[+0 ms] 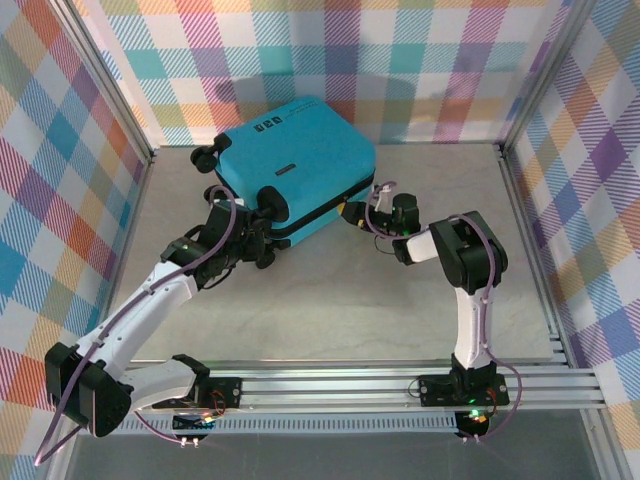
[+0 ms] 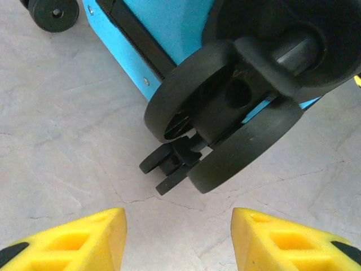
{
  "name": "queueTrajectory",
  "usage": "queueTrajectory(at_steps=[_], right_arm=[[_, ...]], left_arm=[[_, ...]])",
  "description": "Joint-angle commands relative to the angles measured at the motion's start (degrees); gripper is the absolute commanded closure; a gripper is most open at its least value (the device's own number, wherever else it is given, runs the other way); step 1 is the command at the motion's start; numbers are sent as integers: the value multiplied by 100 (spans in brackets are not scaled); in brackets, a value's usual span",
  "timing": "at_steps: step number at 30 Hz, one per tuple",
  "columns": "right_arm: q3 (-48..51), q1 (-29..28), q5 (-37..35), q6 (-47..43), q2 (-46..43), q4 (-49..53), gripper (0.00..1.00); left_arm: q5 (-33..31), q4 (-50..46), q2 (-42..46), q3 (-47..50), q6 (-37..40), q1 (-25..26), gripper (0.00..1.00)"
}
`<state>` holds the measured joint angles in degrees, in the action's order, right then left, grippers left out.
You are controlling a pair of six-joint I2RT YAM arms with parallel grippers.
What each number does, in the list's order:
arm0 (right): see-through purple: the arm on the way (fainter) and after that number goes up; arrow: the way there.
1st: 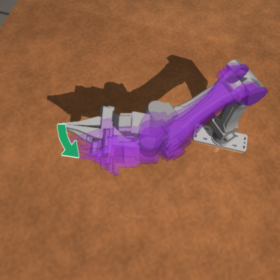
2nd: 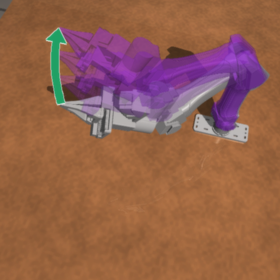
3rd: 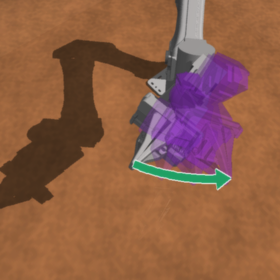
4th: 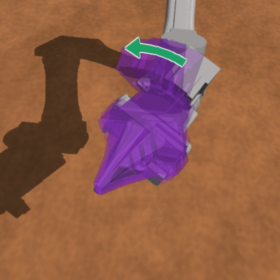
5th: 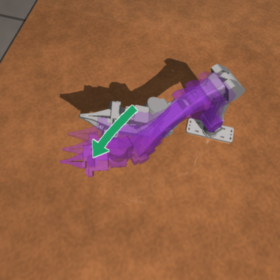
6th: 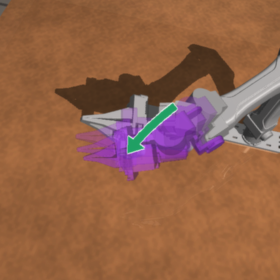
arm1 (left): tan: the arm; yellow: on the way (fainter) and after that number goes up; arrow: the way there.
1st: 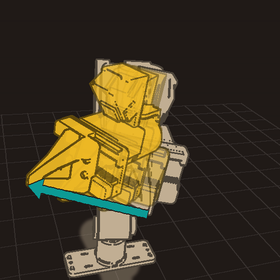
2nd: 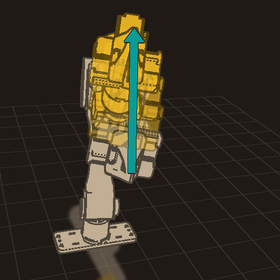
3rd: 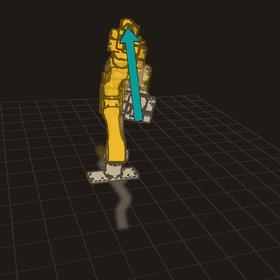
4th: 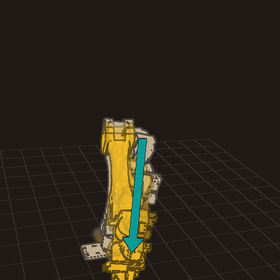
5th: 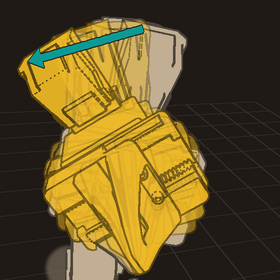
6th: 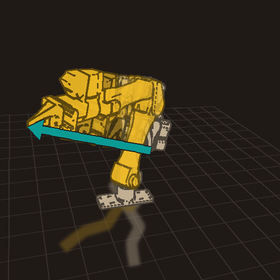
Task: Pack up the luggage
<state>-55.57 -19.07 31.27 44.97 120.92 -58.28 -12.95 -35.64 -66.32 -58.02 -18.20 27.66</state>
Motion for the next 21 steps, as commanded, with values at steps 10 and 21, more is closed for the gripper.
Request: queueTrajectory(at_steps=[10,21], right_arm=[[-449,59,255,421,272,-430,42],[-376,44,479,693,305,-797,59]], left_arm=[[-68,341,-587,-606,676,-55,42],[215,544,-841,-640,817,-191,44]])
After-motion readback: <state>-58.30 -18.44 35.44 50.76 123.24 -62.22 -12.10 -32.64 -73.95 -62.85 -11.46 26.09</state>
